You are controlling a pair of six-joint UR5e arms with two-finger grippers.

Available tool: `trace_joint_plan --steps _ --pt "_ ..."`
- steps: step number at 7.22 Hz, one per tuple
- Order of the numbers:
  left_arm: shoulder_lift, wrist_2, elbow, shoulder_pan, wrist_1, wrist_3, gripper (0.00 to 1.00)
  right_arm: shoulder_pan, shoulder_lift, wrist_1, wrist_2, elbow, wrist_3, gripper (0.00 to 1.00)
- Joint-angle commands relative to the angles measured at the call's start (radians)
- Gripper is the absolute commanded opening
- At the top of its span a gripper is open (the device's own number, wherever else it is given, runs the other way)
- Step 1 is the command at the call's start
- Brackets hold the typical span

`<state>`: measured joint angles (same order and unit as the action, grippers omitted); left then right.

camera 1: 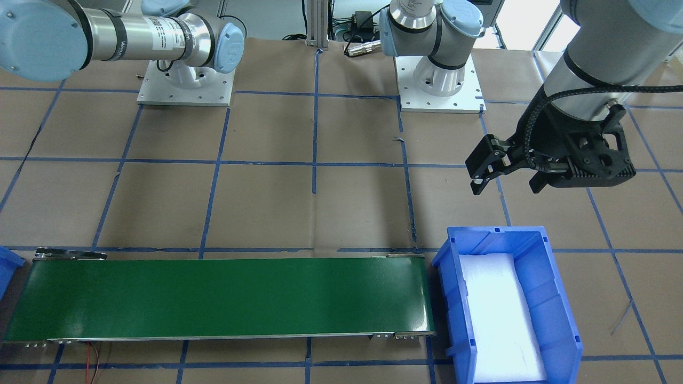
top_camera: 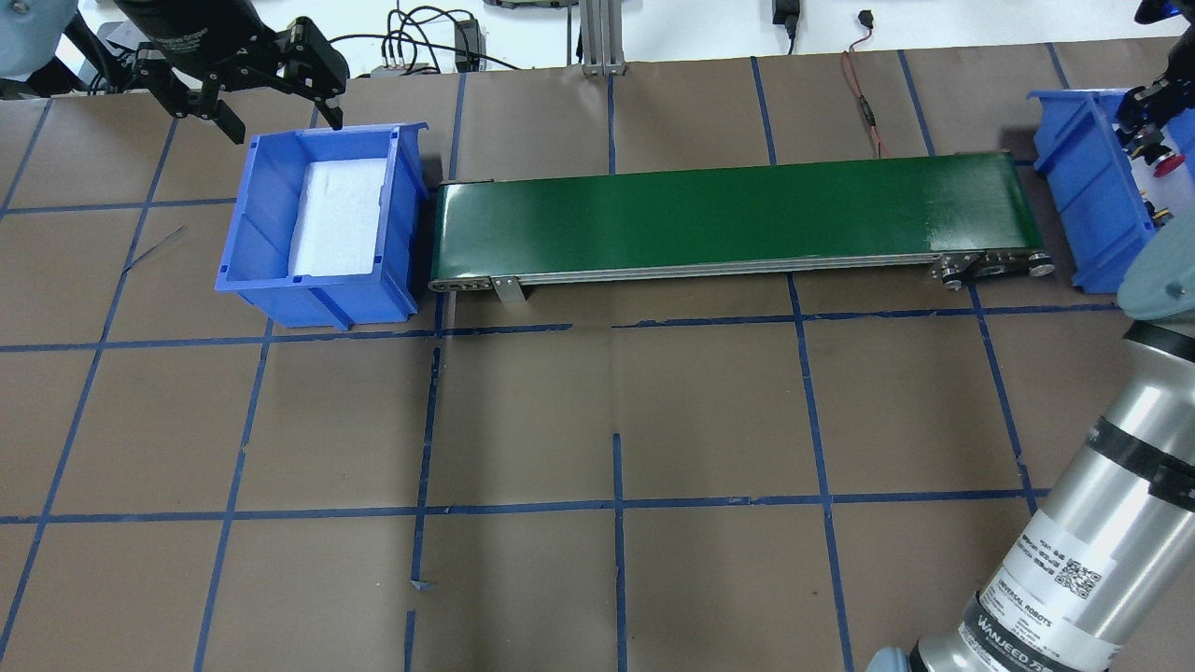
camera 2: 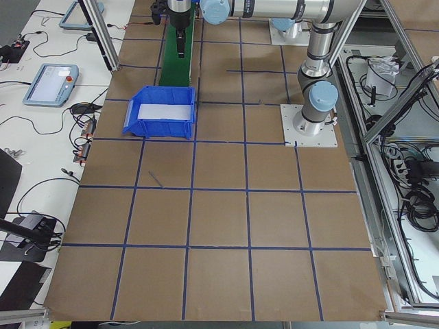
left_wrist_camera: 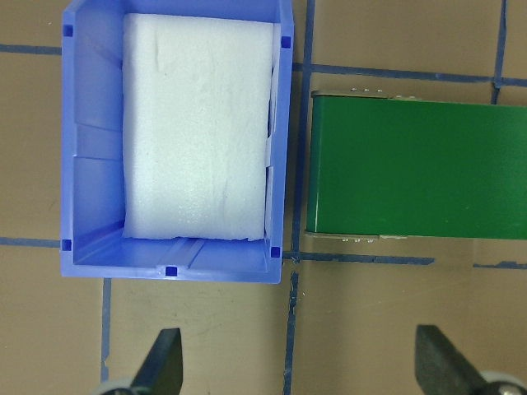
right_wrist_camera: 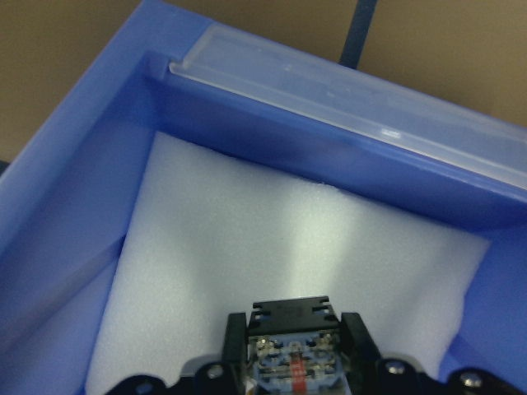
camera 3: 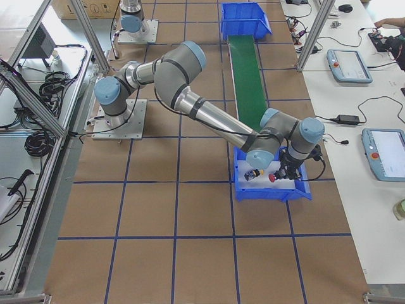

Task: Transport two buttons from left to right
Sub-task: 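Lower the red button into the bin and open the right gripper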

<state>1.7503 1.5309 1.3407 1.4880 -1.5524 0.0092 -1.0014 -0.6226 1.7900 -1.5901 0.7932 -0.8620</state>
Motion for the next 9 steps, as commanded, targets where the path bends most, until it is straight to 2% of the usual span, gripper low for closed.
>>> trace_joint_plan --steps 1,2,3,4,9 --pt "0.0 0.0 0.0 0.0 0.0 0.0 1.0 0.003 0.004 -0.001 0.005 0.003 0.001 0.32" --pt "0.0 0.0 0.0 0.0 0.0 0.0 1.0 0.003 0.003 -0.007 0.025 0.004 0.003 0.4" --pt "0.0 0.0 0.0 0.0 0.0 0.0 1.0 0.003 0.003 -0.011 0.027 0.004 0.003 0.43" --pt "0.0 0.002 0.0 0.0 0.0 0.0 1.0 0.003 0.001 -0.012 0.027 0.003 0.001 0.5" --pt "0.002 0.003 0.0 -0.002 0.0 0.008 1.0 0.003 -0.026 -0.023 0.028 -0.003 0.0 0.51"
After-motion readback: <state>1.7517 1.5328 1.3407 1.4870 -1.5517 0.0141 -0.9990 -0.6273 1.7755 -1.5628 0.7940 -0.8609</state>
